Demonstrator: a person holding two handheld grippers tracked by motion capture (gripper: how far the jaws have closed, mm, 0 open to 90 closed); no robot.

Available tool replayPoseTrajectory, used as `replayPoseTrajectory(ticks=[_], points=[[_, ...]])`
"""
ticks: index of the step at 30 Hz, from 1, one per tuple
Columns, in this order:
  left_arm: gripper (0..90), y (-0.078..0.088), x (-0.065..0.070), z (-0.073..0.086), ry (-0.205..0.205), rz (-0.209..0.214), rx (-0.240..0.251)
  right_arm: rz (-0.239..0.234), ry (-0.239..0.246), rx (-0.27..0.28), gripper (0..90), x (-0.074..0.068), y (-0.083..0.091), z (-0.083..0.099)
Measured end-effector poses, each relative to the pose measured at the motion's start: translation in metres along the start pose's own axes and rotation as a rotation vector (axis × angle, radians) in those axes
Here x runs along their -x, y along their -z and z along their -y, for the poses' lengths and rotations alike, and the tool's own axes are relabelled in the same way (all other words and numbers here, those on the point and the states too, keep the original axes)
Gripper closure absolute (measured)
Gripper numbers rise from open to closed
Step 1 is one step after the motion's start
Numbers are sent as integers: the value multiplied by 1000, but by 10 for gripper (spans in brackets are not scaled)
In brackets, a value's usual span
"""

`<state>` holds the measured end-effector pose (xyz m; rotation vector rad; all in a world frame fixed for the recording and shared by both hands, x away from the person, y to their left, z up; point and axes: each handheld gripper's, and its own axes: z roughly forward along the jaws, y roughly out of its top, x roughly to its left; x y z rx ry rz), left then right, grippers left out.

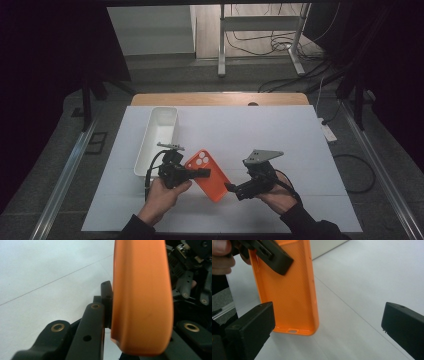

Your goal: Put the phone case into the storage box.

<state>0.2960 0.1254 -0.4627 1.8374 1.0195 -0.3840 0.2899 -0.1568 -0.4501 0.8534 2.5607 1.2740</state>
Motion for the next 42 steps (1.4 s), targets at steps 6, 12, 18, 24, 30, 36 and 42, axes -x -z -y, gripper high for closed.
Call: replayPoseTrajectory(ticks=[6,12,18,24,30,36,42], points=[[835,1,1,-1,-38,-2,-12,-61,0,-19,0,3,-4,3],[834,0,2,-1,-81,3,-26,-105,19,-21,0,2,-5,3],[833,-3,6,-1,-118,44,-44,-142,22,-68,0,-6,-8,1],[832,-5,11,-2,-154,76,-53,-174,34,-100,0,-13,-10,-1],[832,-7,16,-3,-190,101,-59,-207,48,-139,0,-19,-16,-1],[832,-8,21,-3,-223,137,-57,-222,48,-142,66,-21,-17,-2],[832,-10,25,-4,-246,172,-58,-262,60,-130,292,-22,-15,-4]])
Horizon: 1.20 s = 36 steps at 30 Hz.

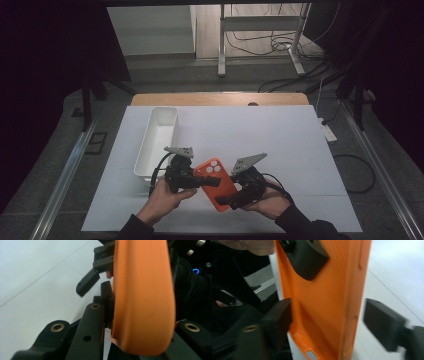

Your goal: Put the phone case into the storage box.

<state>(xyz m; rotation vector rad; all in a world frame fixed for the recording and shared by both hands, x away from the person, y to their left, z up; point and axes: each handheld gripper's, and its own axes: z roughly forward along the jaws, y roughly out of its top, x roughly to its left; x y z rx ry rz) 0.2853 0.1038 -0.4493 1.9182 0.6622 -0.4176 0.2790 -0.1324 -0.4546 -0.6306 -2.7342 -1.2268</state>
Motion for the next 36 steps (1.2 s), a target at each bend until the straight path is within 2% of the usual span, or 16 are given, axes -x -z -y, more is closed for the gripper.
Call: replayPoseTrajectory(ticks=[3,8,12,13,15,18,19,20,21,24,26,27,30,36], points=[[831,0,1,0,-6,10,0,-31,4,2,422,1,2,0],[829,-1,1,0,-15,25,-3,-128,-14,3,630,5,5,1],[805,-2,1,0,-23,77,6,-187,-9,-3,778,6,6,0],[786,-1,1,-1,-21,97,11,-191,-7,-2,812,6,7,0],[738,-1,2,-2,-24,85,14,-203,2,-5,852,5,9,-1],[666,0,2,-2,-21,72,25,-168,38,-4,865,-1,10,-4],[602,0,2,-2,-21,72,25,-168,38,-4,865,-1,10,-4],[602,0,3,-2,-31,50,19,-152,38,-2,865,-2,10,-5],[518,0,4,-2,-38,28,16,-143,36,8,865,-2,11,-5],[384,1,8,-5,-68,-43,-4,-125,36,22,864,1,15,-5],[304,1,11,-6,-87,-109,-8,-98,35,33,862,2,18,-4],[223,1,12,-6,-93,-133,-11,-78,33,36,861,3,20,-4],[173,1,15,-7,-120,-221,-31,-60,34,44,860,5,21,-3],[46,8,18,-8,-127,-324,-46,18,23,34,859,7,22,-2]])
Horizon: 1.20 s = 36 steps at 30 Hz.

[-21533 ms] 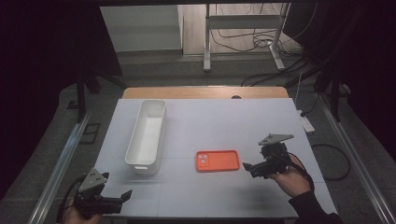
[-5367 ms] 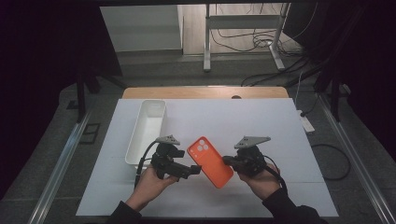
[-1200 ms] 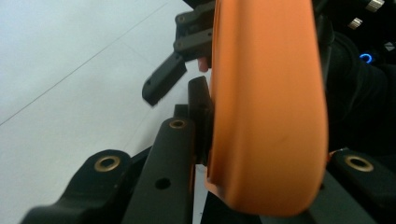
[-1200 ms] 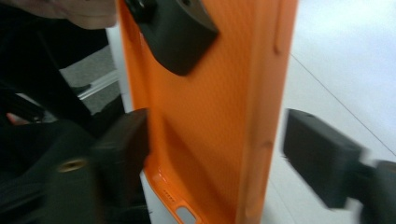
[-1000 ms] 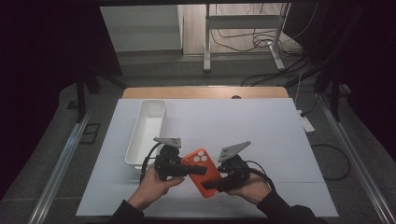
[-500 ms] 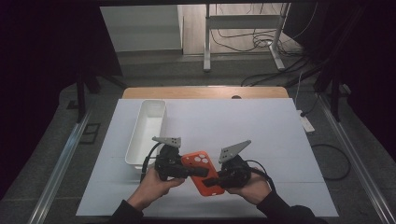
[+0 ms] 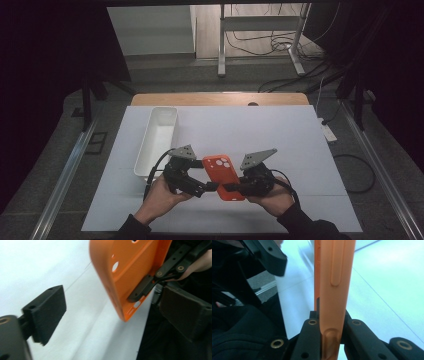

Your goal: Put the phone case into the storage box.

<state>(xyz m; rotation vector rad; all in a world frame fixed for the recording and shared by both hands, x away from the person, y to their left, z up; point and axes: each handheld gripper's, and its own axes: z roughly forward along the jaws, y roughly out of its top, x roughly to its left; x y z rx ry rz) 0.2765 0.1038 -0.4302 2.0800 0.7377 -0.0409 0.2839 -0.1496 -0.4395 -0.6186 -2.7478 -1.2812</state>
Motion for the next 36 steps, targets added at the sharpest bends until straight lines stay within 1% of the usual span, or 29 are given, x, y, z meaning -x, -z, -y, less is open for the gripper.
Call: replayPoseTrajectory(ticks=[2,3,4,6,7,8,9,11,12,13,17,24,25,26,29,31,36], points=[[12,3,0,0,-10,-14,-6,17,-15,-2,859,1,0,0],[15,3,0,0,-10,-14,-6,19,-17,-1,859,1,0,1],[8,4,0,0,-17,-39,-10,23,-20,-1,859,1,1,1],[4,5,0,1,-24,-60,-20,35,-23,4,858,2,1,1],[0,5,0,1,-25,-81,-27,40,-25,5,858,2,1,1],[0,5,0,1,-25,-81,-27,50,-24,5,858,2,1,1],[0,6,-1,1,-24,-93,-32,50,-24,5,858,2,1,1],[0,6,-1,2,-22,-113,-39,69,-27,7,858,2,1,1],[0,5,-2,2,-23,-131,-47,74,-34,9,857,1,1,1],[0,5,-1,2,-25,-139,-50,77,-36,8,858,1,1,1],[0,4,-1,3,-32,-162,-62,89,-43,9,858,1,1,1],[0,3,-1,3,-37,-179,-75,115,-31,7,858,-1,-2,1],[21,3,0,3,-37,-186,-77,127,-23,-1,858,-3,-3,1],[31,2,0,4,-37,-189,-78,128,-19,-1,858,-3,-4,1],[62,1,0,4,-42,-183,-83,132,-14,-2,858,-5,-5,1],[120,0,1,5,-52,-171,-93,135,-10,-3,858,-6,-5,0],[315,1,0,5,-34,-126,-90,134,2,-10,858,-7,-6,0]])
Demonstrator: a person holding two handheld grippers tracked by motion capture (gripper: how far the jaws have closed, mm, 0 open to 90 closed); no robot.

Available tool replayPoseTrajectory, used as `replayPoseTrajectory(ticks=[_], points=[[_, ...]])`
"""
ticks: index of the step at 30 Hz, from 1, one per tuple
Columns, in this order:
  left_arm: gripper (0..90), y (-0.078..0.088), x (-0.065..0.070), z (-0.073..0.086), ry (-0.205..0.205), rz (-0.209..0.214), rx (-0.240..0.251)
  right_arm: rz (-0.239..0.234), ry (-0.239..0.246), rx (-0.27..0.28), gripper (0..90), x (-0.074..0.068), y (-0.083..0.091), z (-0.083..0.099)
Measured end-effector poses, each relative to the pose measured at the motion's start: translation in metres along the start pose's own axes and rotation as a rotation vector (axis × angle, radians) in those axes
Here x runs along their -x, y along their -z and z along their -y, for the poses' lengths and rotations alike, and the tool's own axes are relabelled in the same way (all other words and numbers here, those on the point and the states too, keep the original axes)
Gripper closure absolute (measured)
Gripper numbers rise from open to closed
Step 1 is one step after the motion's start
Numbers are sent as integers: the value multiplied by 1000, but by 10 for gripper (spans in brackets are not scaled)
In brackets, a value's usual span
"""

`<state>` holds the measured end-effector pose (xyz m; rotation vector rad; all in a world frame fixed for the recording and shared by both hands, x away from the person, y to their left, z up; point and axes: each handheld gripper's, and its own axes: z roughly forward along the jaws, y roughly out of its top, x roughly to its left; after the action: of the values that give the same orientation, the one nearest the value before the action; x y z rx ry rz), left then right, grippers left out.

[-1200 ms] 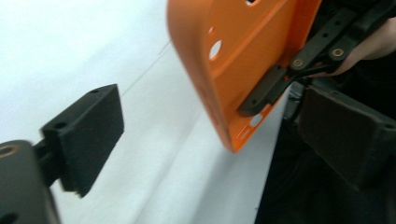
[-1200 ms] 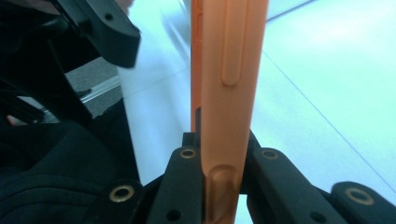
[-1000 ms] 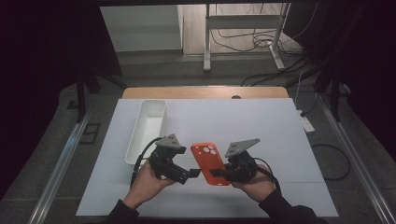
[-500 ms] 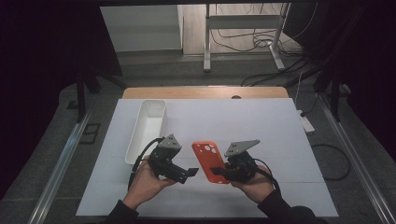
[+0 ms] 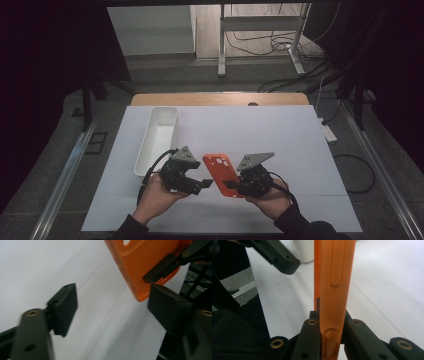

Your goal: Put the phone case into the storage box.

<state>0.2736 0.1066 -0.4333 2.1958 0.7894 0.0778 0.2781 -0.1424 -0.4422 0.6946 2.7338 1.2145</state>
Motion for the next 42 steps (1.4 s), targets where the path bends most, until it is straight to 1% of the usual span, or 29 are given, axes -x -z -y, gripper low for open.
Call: replayPoseTrajectory(ticks=[2,5,6,7,9,11,14,15,17,18,19,21,24,26,31,33,34,38,39,41,42], points=[[378,1,-1,0,9,14,3,-1,-1,-1,858,-1,0,0],[480,2,-3,1,31,55,13,-2,14,-4,858,-2,-1,-1],[497,2,-3,1,31,55,13,-2,14,-4,858,-2,-1,-1],[497,2,-3,0,35,68,14,-2,17,-5,858,-3,-2,-1],[538,2,-3,0,37,84,10,-4,22,-7,858,-4,-2,-1],[579,2,-3,0,40,89,8,-8,28,-10,858,-6,-3,-1],[628,2,-5,0,60,106,16,-13,38,-17,858,-7,-4,-1],[660,2,-5,0,65,109,14,-15,41,-19,858,-8,-4,-2],[714,3,-7,1,64,137,13,-18,45,-20,858,-9,-4,-2],[760,2,-7,1,65,147,12,-17,47,-21,859,-9,-5,-2],[772,2,-7,1,66,148,9,-18,45,-22,859,-9,-5,-2],[795,3,-9,1,72,166,13,-21,46,-22,859,-8,-4,-1],[829,5,-12,2,95,198,31,-23,46,-20,859,-8,-4,-1],[838,5,-12,2,100,203,33,-25,45,-20,859,-8,-4,-1],[856,5,-11,2,122,195,29,-21,48,-32,856,-7,-5,-1],[878,6,-11,2,141,195,37,-19,44,-28,849,-6,-6,0],[889,6,-12,3,159,197,40,-21,44,-27,843,-6,-6,0],[891,4,-13,4,185,196,45,-11,62,-31,792,-9,-8,0],[891,4,-13,4,185,196,45,-5,67,-28,777,-9,-9,0],[891,3,-12,4,188,185,45,-10,64,-23,763,-9,-10,0],[891,3,-11,3,191,185,40,-16,60,-17,724,-9,-9,-1]])
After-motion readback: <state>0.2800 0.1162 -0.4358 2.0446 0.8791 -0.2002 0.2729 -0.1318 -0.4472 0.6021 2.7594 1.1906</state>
